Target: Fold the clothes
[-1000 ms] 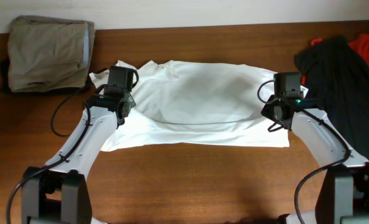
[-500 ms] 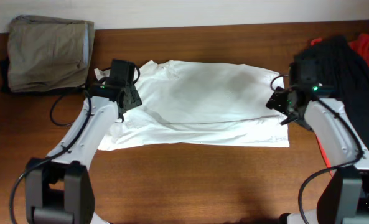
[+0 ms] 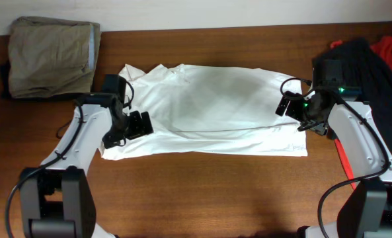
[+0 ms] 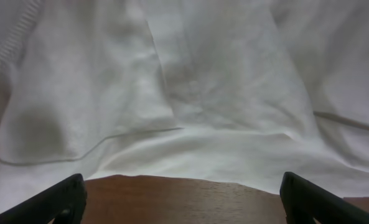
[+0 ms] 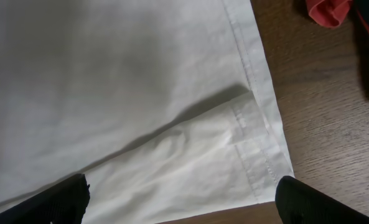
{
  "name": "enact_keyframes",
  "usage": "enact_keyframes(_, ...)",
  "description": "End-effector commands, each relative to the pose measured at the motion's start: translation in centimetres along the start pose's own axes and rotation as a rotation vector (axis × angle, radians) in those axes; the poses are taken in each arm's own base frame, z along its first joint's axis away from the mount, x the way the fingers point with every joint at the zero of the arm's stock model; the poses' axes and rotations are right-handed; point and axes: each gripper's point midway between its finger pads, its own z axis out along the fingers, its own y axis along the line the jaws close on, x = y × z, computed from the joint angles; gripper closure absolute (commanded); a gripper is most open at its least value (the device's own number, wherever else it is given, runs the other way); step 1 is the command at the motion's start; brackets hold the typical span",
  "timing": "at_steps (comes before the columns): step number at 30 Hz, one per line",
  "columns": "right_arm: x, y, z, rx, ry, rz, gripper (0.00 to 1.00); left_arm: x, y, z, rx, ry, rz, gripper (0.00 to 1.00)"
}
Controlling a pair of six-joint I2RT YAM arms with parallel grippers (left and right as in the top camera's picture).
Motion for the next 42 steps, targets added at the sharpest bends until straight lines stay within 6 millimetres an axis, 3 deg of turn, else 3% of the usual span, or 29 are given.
enact_keyframes(1,-0.4,0.4,-0.5,-0.015,-0.014,-0.013,0.01,1.1,-1.5,1.5,0.086,0.084,0.024,0.01)
enact_keyframes(6,-0.4,0.4,-0.5,-0.014,-0.013,-0.013,0.02,1.2,-1.5,5.0,0.081,0.149,-0.012,0.16)
enact_keyframes(8,-0.4,0.4,-0.5,-0.014,-0.013,-0.013,0.01,-0.2,-2.0,5.1,0.103,0.09,0.0,0.22)
enact_keyframes(13,-0.4,0.3,-0.5,-0.011,-0.014,-0.013,0.01,-1.5,-2.5,5.1,0.122,0.038,0.01,0.27)
enact_keyframes(18,-0.3,0.3,-0.4,-0.01,-0.011,-0.013,0.01,-2.2,-2.6,5.1,0.126,0.009,0.015,0.76)
enact_keyframes(19,-0.3,0.3,-0.4,-0.009,-0.012,-0.013,0.01,-2.7,-2.8,5.1,0.134,-0.013,0.019,0.97)
enact_keyframes(20,-0.4,0.3,-0.4,-0.011,-0.015,-0.013,0.01,-3.6,-3.2,5.0,0.149,-0.049,0.026,0.99)
enact_keyframes(25,-0.4,0.0,2.1,0.011,0.026,-0.008,0.05,-8.1,-5.2,4.0,0.231,-0.236,0.023,0.99)
enact_keyframes(28,0.1,-0.5,4.9,0.036,0.087,-0.001,0.07,-9.8,-5.7,3.4,0.247,-0.308,0.035,0.99)
enact_keyframes(31,0.4,-0.7,6.3,0.043,0.114,0.005,0.06,-11.5,-6.4,2.6,0.278,-0.387,0.05,0.98)
enact_keyframes(33,0.0,-0.6,6.3,0.037,0.098,0.004,0.01,-12.2,-6.8,2.2,0.292,-0.421,0.058,0.08)
enact_keyframes(34,-0.1,-0.6,6.2,0.037,0.096,0.003,0.01,-12.5,-6.9,1.8,0.298,-0.432,0.06,0.01)
enact_keyframes(37,-0.4,-0.4,5.8,0.037,0.093,-0.001,0.01,-13.1,-7.0,-0.3,0.308,-0.468,0.061,0.01)
enact_keyframes(38,-1.0,-0.3,4.7,0.043,0.095,-0.016,0.01,-13.1,-5.4,-1.7,0.269,-0.486,0.031,0.01)
enact_keyframes(40,-1.2,-0.4,3.1,0.054,0.122,-0.021,0.01,-12.2,-2.4,-2.1,0.183,-0.449,-0.027,0.01)
enact_keyframes(41,-0.8,-0.4,2.2,0.061,0.153,-0.047,0.01,-10.2,-0.3,-1.6,0.142,-0.355,-0.074,0.01)
enact_keyframes(42,-0.2,-0.6,2.1,0.068,0.18,-0.069,0.14,-8.0,1.3,-0.8,0.113,-0.255,-0.111,0.11)
